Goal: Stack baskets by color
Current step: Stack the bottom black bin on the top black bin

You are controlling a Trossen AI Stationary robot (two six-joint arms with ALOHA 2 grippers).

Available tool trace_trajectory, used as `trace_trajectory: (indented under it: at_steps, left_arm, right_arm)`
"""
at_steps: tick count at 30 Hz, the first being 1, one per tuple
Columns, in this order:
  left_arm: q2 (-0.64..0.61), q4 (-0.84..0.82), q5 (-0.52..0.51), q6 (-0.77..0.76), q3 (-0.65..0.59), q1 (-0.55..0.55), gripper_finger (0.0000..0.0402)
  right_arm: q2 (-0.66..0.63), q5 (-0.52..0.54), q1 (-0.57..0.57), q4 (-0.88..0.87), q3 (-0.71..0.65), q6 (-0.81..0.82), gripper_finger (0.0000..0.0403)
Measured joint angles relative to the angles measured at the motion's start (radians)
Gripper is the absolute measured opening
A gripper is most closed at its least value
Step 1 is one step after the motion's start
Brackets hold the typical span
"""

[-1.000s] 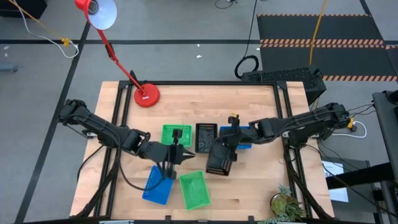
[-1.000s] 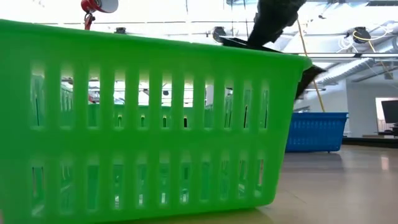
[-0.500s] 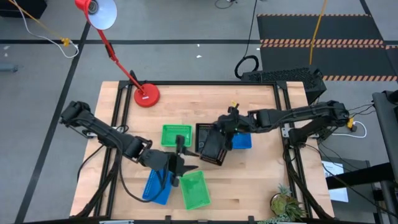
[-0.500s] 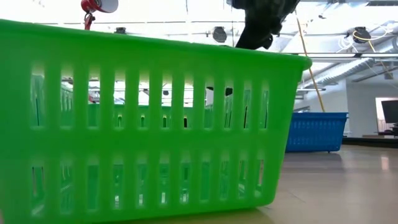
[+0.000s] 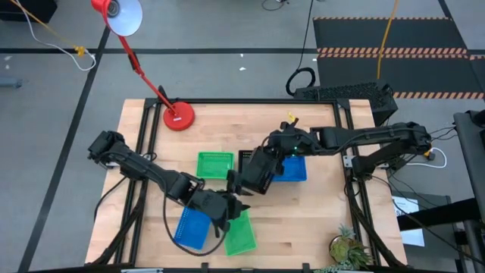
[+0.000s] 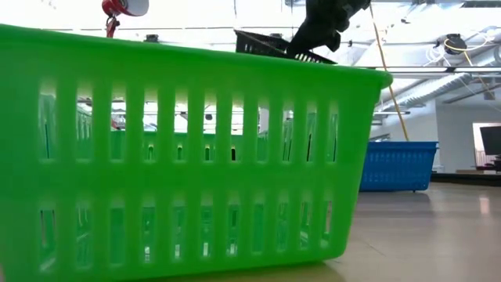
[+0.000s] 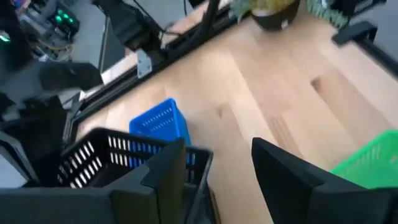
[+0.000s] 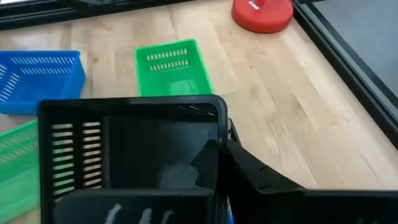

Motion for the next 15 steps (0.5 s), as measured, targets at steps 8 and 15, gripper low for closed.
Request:
trace_trajectory:
  at_steps: [8, 15]
  left_arm:
    - [0.088, -0.107, -0.021, -0.025, 0.065, 0.046, 0.0184]
    - [0.125, -0.205, -0.019, -0.07, 0.064, 0.105, 0.0184]
  right_arm:
    - [0.0, 0.0, 0.0, -0.012, 0.0, 0.0, 0.001]
    - [0.0, 0.0, 0.0, -0.01, 0.0, 0.0, 0.001]
